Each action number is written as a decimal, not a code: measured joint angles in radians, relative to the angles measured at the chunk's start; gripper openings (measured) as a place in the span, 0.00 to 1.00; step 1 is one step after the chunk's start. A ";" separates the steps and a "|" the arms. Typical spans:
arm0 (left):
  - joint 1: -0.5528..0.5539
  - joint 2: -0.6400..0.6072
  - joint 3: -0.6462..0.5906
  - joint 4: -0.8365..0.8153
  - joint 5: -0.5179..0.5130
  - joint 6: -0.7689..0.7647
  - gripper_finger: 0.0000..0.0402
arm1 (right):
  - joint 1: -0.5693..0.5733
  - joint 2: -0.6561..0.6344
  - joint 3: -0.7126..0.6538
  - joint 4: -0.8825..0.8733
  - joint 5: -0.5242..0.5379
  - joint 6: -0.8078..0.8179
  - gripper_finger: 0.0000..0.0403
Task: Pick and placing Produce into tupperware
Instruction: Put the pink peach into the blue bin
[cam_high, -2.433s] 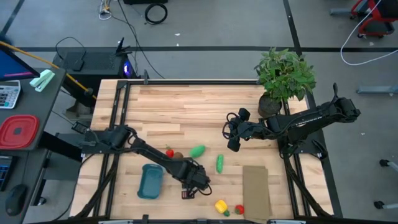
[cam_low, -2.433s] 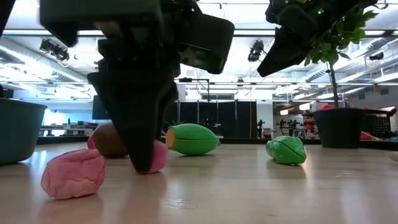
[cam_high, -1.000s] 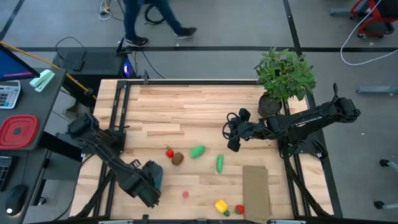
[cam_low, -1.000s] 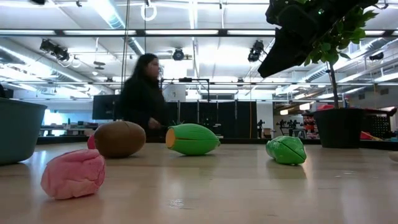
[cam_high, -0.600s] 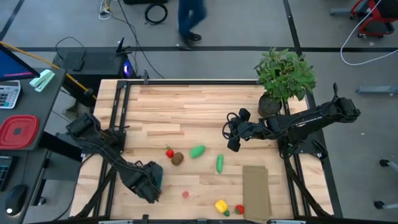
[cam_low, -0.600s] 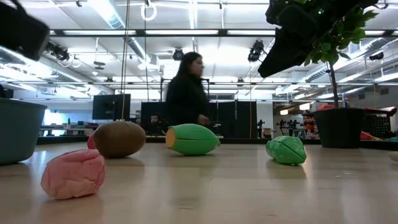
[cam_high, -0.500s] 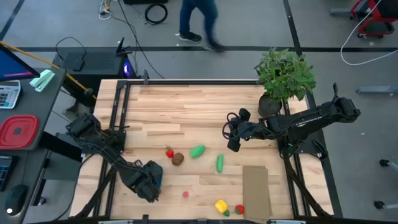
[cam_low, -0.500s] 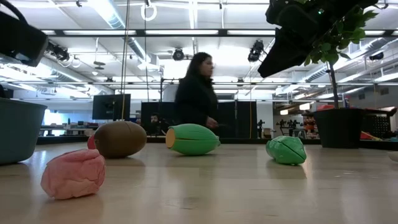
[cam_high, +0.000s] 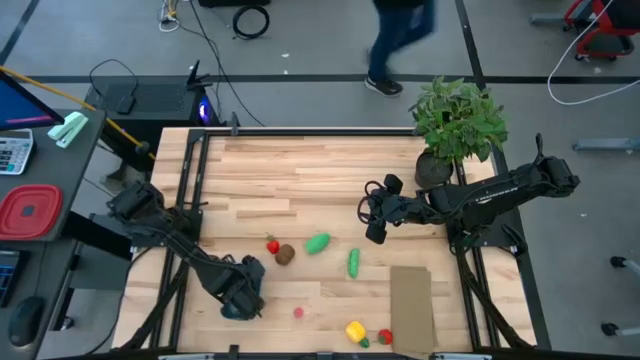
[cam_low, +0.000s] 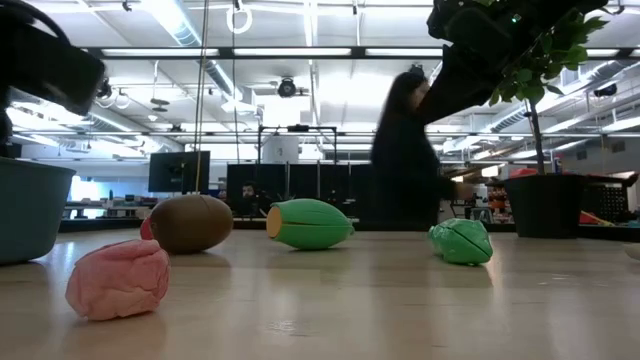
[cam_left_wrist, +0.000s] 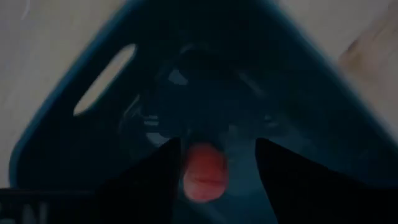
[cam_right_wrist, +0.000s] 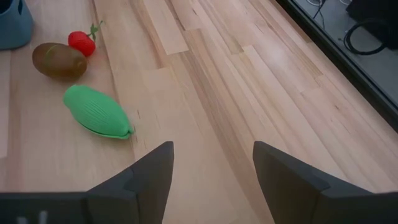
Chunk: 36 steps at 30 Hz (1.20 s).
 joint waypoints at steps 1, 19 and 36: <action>0.009 0.000 0.000 0.009 0.000 0.003 0.54 | 0.000 0.000 0.000 0.000 0.000 0.000 0.57; 0.118 -0.008 0.135 -0.177 0.176 0.157 0.40 | 0.000 0.000 0.000 0.000 0.000 -0.007 0.57; 0.120 -0.009 0.608 -0.248 -0.089 0.396 0.29 | 0.000 0.000 0.000 0.000 0.000 -0.007 0.57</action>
